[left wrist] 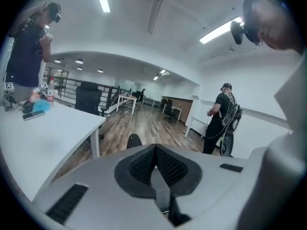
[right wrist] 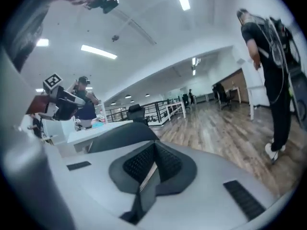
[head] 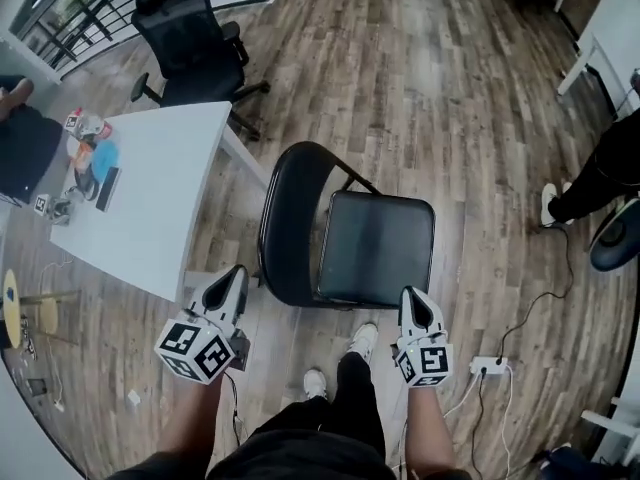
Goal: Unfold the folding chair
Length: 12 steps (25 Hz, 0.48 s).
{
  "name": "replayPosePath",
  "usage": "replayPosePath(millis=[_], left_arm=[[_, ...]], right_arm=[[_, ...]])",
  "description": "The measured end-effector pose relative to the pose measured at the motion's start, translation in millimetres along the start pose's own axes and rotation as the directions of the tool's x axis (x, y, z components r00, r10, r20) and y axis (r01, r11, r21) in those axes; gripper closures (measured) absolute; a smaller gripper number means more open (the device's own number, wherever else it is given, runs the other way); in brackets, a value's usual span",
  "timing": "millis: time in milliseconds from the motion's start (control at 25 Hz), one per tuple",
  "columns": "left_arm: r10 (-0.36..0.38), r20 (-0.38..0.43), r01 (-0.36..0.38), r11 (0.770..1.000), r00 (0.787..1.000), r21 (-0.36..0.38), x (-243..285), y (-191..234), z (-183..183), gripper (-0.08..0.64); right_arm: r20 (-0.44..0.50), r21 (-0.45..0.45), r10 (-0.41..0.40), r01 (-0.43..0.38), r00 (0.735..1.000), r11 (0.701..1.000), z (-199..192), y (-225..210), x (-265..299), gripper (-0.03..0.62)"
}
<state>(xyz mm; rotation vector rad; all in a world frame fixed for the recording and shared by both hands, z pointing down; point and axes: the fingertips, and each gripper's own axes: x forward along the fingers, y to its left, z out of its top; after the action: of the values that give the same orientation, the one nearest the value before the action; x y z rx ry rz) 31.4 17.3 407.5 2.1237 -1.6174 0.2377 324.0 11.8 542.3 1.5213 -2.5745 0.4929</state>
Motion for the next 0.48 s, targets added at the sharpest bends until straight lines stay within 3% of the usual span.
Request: replayPosePath(millis=[120, 240, 360, 480], left_arm=[[-0.092, 0.113, 0.089, 0.996, 0.989, 0.028, -48.2, -30.6, 11.5, 0.555], [-0.129, 0.154, 0.118, 0.99, 0.98, 0.075, -100.0, -55.4, 20.2, 0.555], [-0.116, 0.159, 0.095, 0.987, 0.98, 0.133, -136.3, -80.9, 14.0, 0.555], [-0.13, 0.202, 0.104, 0.985, 0.971, 0.136, -176.5, -101.3, 9.4, 0.555]], right_arm=[[0.119, -0.151, -0.116, 0.134, 0.986, 0.979, 76.4, 66.4, -53.3, 0.577], [0.203, -0.226, -0.152, 0.197, 0.967, 0.954, 127.4, 135.2, -109.4, 0.577], [0.205, -0.216, -0.198, 0.242, 0.959, 0.946, 133.1, 166.4, -153.3, 0.577], [0.214, -0.167, -0.204, 0.242, 0.955, 0.956, 140.3, 192.6, -184.2, 0.577]])
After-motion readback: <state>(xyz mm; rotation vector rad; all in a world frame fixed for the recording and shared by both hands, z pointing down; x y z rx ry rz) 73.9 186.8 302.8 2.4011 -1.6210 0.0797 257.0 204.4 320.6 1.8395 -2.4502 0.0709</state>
